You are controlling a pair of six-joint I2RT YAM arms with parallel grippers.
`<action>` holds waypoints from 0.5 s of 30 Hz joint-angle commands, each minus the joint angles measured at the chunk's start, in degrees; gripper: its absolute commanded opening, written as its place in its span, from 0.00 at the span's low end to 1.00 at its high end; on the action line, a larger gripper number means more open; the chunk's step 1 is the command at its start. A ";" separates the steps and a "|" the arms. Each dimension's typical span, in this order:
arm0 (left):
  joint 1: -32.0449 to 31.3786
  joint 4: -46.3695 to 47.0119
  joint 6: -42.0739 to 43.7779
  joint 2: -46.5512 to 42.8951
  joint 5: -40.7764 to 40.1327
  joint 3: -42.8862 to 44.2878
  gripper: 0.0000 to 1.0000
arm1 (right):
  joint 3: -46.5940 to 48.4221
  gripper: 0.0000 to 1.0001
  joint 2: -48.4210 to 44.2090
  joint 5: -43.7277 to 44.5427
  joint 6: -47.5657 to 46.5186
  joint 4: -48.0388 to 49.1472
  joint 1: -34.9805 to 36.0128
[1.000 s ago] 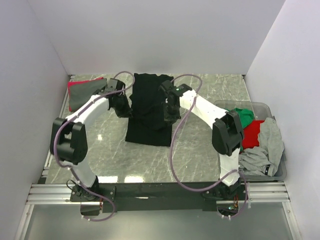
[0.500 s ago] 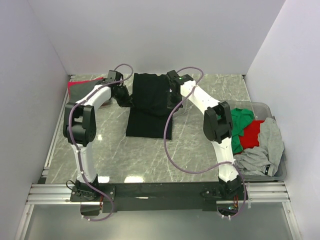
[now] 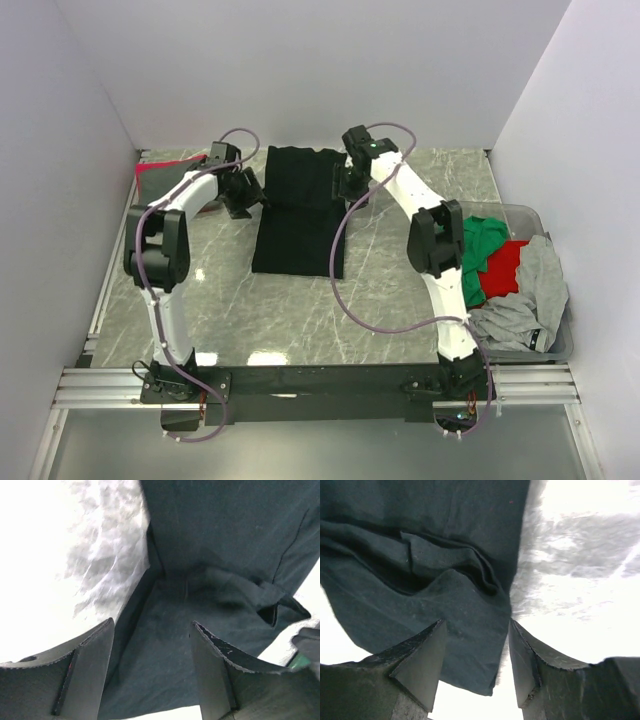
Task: Fold and stack the t-shirts
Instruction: Fold the tshirt
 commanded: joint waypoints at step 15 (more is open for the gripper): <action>-0.46 5.31 2.36 -18.96 0.50 -24.62 0.64 | -34.58 0.53 -22.33 -8.54 0.64 12.92 1.69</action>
